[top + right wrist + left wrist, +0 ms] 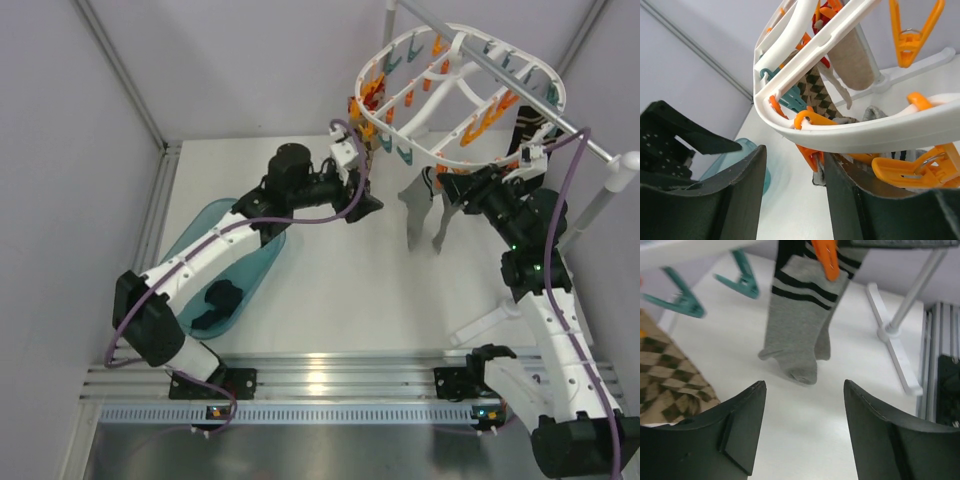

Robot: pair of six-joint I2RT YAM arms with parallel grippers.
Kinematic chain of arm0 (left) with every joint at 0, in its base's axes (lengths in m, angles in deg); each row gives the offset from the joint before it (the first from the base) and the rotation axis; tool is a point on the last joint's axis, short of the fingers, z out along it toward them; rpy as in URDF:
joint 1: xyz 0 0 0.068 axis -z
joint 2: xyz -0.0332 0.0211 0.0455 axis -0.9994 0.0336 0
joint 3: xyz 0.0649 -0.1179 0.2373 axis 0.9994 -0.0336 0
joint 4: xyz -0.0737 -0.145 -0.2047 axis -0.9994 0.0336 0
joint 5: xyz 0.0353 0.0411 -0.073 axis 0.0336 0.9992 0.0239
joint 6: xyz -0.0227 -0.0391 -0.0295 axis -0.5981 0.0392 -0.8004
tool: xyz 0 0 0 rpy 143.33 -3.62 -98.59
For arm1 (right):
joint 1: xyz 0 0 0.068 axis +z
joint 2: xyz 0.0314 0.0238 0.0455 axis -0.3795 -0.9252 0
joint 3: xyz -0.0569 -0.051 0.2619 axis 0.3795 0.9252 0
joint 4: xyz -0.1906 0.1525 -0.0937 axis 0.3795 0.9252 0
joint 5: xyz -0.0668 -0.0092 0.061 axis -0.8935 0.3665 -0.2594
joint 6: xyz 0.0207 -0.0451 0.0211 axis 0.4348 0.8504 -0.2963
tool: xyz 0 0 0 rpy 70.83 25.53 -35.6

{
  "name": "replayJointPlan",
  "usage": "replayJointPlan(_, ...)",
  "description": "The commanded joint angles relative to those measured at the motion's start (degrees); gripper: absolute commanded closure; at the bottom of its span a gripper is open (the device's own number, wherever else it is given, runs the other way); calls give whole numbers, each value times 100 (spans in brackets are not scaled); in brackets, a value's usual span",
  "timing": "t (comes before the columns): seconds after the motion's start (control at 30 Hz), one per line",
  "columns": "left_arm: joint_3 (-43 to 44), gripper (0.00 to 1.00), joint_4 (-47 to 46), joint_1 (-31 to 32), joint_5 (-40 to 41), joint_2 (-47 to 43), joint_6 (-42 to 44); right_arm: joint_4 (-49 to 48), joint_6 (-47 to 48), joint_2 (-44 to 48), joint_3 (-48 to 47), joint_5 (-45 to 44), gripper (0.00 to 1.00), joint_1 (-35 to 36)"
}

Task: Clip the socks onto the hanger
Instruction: Clamp the sock onto the hanger, then open the clamp at the hanger.

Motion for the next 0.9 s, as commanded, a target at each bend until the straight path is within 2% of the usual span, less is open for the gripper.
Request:
replayJointPlan(0.0, -521, 31, -1636, -276, 260, -420, -1015, 11, 216, 92, -304, 248, 51, -229)
replayJointPlan(0.1, -768, 26, -2322, -347, 294, -420, -1104, 28, 313, 74, -304, 345, 51, -379)
replayJointPlan(0.2, -839, 26, -2928, -373, 164, -219, -946, 37, 383, 30, -313, 442, 51, -607)
replayJointPlan(0.27, -971, 27, -3411, -399, -266, -87, -815, 55, 410, -14, -339, 486, 51, -686)
replayJointPlan(0.3, -1128, 27, -4109, -399, -624, -43, -797, 64, 427, -40, -348, 530, 51, -713)
replayJointPlan(0.33, -1156, 27, -4377, -391, -776, 27, -753, 72, 436, -40, -357, 547, 51, -748)
replayJointPlan(0.53, -779, 30, -5230, -320, -830, 801, -691, 125, 497, -84, -383, 653, 51, -845)
replayJointPlan(0.87, 135, 30, -5768, -268, -550, 1969, -735, 187, 629, -128, -453, 732, 51, -871)
